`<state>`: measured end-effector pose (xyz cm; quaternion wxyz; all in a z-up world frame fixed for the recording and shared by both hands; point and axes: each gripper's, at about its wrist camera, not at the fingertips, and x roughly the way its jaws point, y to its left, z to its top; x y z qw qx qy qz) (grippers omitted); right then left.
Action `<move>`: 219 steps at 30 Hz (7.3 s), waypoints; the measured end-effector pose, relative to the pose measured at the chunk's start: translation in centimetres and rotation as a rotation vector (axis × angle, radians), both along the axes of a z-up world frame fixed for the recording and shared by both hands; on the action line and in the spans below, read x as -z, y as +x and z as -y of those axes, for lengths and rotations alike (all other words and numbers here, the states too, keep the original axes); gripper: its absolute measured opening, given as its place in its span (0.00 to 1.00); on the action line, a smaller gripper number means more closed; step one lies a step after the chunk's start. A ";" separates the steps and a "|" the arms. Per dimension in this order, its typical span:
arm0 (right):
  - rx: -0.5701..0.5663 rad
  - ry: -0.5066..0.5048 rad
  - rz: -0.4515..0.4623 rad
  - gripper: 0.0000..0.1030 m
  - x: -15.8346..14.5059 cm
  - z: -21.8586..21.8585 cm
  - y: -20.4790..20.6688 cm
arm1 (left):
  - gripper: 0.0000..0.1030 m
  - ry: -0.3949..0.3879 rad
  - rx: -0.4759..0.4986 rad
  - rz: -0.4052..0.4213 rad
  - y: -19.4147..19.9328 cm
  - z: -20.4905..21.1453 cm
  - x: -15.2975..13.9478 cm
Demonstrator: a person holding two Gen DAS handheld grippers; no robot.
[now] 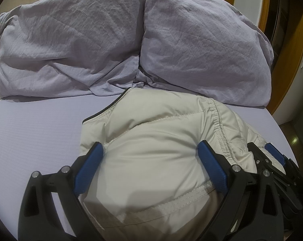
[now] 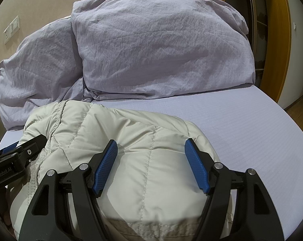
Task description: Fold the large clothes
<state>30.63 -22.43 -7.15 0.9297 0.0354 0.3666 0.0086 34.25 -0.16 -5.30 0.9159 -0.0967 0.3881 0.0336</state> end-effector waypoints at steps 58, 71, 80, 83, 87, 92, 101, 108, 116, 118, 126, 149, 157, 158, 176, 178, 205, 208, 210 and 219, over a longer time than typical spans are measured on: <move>0.061 -0.068 -0.166 0.73 0.9 0.1 4.8 | 0.94 -0.013 0.009 -0.009 -0.1 -0.6 0.1; -0.010 -0.005 -0.118 0.74 -2.9 1.1 -0.7 | 0.95 -0.086 0.025 -0.024 -3.4 -1.9 -2.2; 0.008 -0.020 -0.109 0.74 -0.8 0.5 -3.1 | 0.96 -0.066 0.015 -0.013 -5.8 -0.9 -0.9; -0.004 -0.020 -0.141 0.74 -1.2 0.8 -2.8 | 0.96 -0.090 0.018 -0.036 -5.9 -1.3 -1.2; -0.010 0.016 -0.178 0.79 -2.7 1.8 -2.5 | 0.96 -0.147 0.016 -0.069 -6.2 -2.7 -1.9; 0.017 0.108 -0.222 0.93 -3.4 4.9 -1.9 | 0.96 -0.152 0.018 -0.081 -7.0 -4.8 -2.7; -0.012 0.286 -0.342 0.99 -2.6 8.4 -0.6 | 0.96 -0.126 0.024 -0.127 -7.5 -6.4 -2.3; -0.020 0.459 -0.458 0.99 -0.2 9.8 -0.2 | 0.98 -0.195 0.023 -0.159 -7.5 -7.0 -1.3; -0.034 0.612 -0.579 0.99 2.1 10.3 0.3 | 0.98 -0.334 0.014 -0.197 -6.6 -7.9 0.3; -0.048 0.648 -0.605 0.99 2.6 10.1 0.5 | 0.98 -0.364 0.012 -0.202 -6.3 -8.0 0.7; -0.081 0.732 -0.646 0.99 3.6 9.8 1.3 | 0.98 -0.556 0.010 -0.232 -4.7 -8.6 2.6; -0.185 0.867 -0.650 0.70 3.1 4.5 7.0 | 0.71 -0.649 -0.003 -0.217 1.6 -14.3 0.7; -0.241 0.834 -0.666 0.69 3.4 -2.9 11.0 | 0.71 -0.500 -0.094 -0.161 4.0 -20.2 -1.2; -0.241 0.824 -0.668 0.69 3.5 -3.3 11.1 | 0.71 -0.491 -0.111 -0.159 4.2 -20.8 -1.1; -0.275 0.334 -0.433 0.84 -4.7 -4.0 12.4 | 0.84 -0.065 -0.132 -0.024 5.7 -17.5 -5.7; -0.284 0.280 -0.364 0.84 -5.8 -5.5 12.7 | 0.84 -0.040 -0.120 -0.010 6.0 -16.6 -6.1; -0.336 0.031 -0.163 0.82 -0.5 -13.1 13.1 | 0.91 0.094 -0.076 0.004 6.4 -12.4 -1.5; -0.334 0.039 -0.156 0.82 -0.3 -12.9 13.1 | 0.92 0.099 -0.076 0.008 6.6 -12.2 -1.2; -0.333 0.047 -0.155 0.82 -0.3 -12.8 13.1 | 0.92 0.105 -0.076 0.012 6.8 -12.0 -0.9; -0.323 0.061 -0.144 0.84 0.1 -12.5 13.0 | 0.94 0.118 -0.079 0.028 7.2 -11.6 -0.4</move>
